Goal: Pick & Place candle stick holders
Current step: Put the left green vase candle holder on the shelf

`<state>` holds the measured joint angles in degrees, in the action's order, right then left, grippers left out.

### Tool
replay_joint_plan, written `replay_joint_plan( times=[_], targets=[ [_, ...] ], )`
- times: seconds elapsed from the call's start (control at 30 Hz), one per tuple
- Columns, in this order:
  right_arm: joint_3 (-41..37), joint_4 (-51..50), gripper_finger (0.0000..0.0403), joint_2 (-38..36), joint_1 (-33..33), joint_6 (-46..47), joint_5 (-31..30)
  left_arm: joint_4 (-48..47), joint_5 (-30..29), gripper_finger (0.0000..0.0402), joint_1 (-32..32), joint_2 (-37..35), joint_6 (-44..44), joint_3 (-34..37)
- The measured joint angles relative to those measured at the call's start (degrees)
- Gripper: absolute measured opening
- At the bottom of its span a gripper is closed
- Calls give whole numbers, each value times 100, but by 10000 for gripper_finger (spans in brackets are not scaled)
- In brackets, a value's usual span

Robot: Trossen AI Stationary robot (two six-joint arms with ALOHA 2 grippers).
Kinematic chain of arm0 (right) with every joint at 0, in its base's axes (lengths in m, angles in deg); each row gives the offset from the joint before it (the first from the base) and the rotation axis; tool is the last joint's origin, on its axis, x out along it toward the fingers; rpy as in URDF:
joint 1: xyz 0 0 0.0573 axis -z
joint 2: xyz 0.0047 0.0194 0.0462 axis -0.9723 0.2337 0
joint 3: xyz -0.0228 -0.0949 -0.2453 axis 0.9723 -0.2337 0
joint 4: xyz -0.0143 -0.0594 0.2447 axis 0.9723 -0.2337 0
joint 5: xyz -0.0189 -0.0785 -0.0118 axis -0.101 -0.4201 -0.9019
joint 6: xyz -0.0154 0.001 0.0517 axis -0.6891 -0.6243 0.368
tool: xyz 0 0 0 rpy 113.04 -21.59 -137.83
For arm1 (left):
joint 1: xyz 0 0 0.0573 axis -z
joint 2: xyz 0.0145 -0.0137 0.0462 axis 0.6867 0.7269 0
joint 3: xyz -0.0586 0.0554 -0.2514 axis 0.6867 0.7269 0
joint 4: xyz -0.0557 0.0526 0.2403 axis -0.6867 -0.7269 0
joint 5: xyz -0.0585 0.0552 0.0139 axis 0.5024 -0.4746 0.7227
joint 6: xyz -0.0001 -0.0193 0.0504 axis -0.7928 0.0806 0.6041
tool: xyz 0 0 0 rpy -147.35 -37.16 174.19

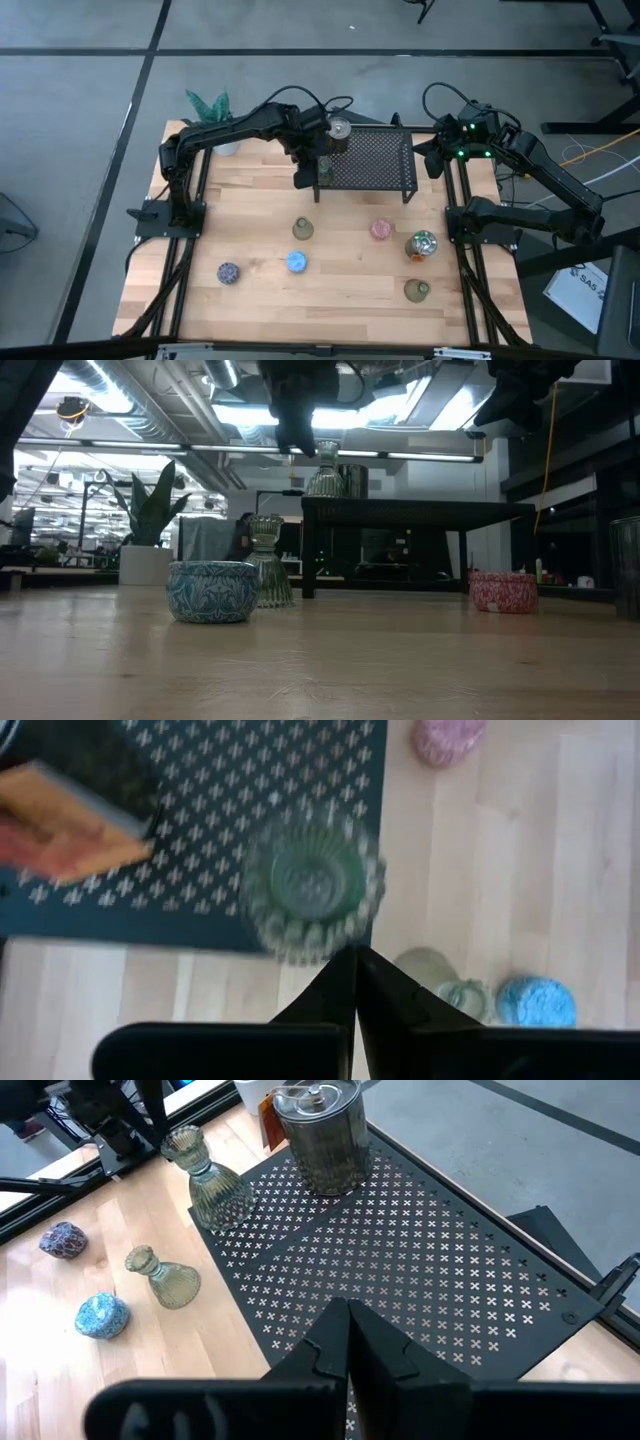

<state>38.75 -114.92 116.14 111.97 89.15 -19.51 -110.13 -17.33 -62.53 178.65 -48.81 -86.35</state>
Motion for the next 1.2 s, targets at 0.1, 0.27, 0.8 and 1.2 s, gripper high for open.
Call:
replay_joint_plan(
  times=[0.1,0.27,0.8,1.2],
  targets=[
    [0,1,7,0,0,-2,1,260,2,2,0,10,2,0],
    [0,1,7,0,-2,-2,2,745,-8,2,-39,6,2,0],
    [0,287,7,0,-2,-6,74,1035,-6,2,-139,-254,-290,-37],
    [0,925,19,294,-380,-101,468,1014,-24,2,-441,-968,-352,-42]
  ],
)
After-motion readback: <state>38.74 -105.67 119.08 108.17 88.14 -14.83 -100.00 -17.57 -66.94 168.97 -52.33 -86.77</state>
